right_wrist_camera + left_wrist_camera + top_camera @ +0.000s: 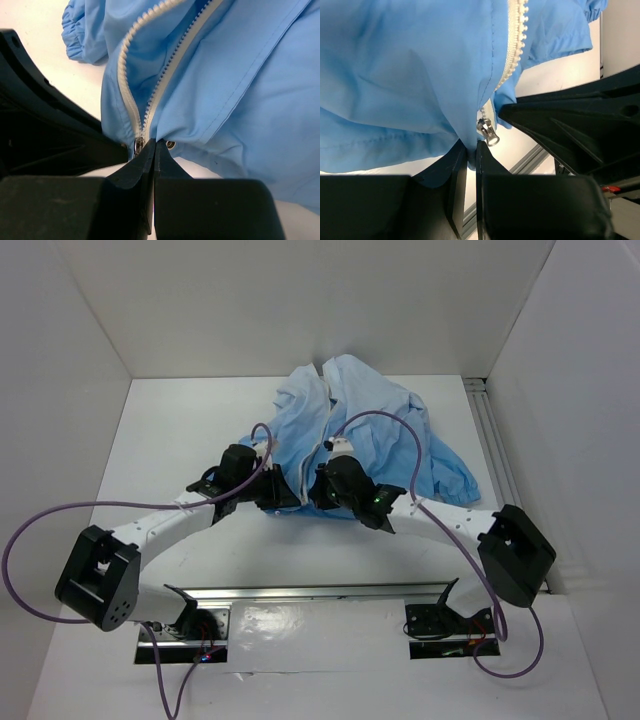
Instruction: Zip up the jacket
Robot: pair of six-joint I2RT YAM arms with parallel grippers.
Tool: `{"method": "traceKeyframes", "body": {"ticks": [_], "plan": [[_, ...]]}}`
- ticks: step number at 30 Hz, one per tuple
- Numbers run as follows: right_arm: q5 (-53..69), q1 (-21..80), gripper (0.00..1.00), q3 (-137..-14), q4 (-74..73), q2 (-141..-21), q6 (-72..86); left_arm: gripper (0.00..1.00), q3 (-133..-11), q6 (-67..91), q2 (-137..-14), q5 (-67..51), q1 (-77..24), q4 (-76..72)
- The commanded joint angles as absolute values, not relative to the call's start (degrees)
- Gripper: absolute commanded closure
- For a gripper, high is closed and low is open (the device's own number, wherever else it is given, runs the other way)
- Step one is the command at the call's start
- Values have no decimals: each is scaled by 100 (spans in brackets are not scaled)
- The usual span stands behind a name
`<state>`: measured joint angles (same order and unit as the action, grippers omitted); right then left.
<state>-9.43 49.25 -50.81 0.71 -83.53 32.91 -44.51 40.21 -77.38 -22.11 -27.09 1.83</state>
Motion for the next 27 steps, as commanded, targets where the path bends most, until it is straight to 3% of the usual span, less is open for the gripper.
{"method": "traceKeyframes", "body": {"ticks": [1, 27], "plan": [[-1222, 4975, 100, -5537, 343, -8429, 3086, 100, -4649, 3858, -7770, -2759, -2742, 0], [-1266, 4816, 100, -5493, 457, -8340, 3076, 100, -4430, 3858, -8156, -2926, -2742, -219]]}}
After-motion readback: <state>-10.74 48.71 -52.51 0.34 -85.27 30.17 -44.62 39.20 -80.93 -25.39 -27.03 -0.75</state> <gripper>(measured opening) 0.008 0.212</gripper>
